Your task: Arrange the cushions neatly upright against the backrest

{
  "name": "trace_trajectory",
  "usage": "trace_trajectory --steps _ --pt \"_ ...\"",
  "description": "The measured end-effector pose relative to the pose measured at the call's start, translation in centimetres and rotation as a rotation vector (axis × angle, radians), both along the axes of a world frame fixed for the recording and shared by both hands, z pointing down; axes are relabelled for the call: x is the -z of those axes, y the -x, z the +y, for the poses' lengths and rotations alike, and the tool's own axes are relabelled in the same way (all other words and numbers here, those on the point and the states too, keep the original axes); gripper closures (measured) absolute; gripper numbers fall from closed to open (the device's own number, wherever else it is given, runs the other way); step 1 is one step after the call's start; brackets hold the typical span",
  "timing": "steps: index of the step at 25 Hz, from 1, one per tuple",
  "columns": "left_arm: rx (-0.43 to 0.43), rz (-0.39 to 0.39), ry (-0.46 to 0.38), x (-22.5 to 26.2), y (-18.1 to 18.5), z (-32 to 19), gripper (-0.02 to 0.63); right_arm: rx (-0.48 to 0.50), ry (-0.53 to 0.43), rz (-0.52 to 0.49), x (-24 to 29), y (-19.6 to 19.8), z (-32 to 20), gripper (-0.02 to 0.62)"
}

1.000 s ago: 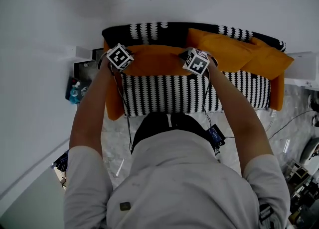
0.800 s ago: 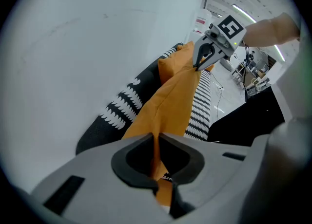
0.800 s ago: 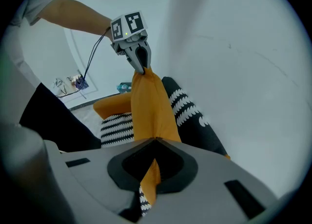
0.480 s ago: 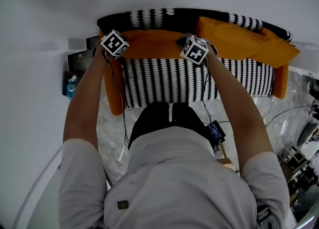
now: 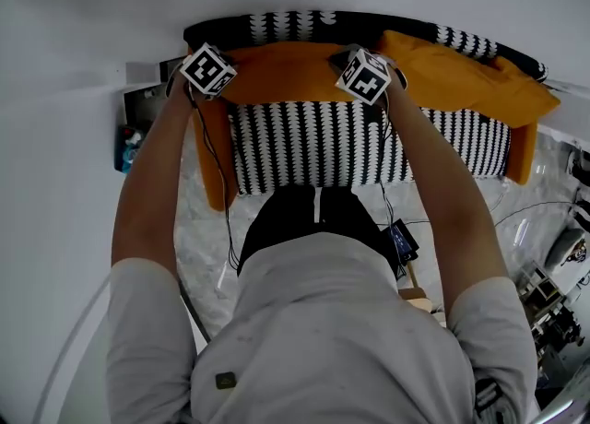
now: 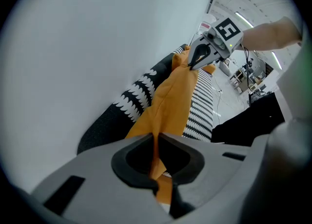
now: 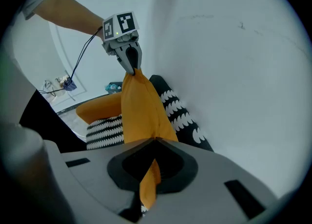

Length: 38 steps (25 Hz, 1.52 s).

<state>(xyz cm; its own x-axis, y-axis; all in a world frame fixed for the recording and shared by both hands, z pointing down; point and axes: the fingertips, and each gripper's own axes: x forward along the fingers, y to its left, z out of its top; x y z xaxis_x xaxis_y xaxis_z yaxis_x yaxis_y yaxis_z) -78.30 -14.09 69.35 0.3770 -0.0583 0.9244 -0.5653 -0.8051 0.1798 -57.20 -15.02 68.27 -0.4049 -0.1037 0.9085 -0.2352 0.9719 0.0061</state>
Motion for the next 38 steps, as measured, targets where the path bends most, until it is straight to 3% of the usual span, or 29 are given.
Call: trace_trajectory --steps 15,22,28,38 --pt "0.074 -0.007 0.006 -2.7 0.2 -3.0 0.571 -0.014 -0.002 0.005 -3.4 0.5 -4.5 0.566" --pt "0.155 0.015 -0.006 -2.9 1.2 -3.7 0.52 -0.03 -0.007 -0.001 -3.9 1.1 -4.9 0.565" --pt "0.225 0.041 -0.056 -1.7 1.4 -4.3 0.483 -0.039 -0.014 -0.002 -3.2 1.1 -4.8 0.548" --pt "0.293 0.09 -0.119 2.2 0.4 -3.4 0.466 -0.073 -0.056 -0.104 1.6 1.4 -3.3 0.482"
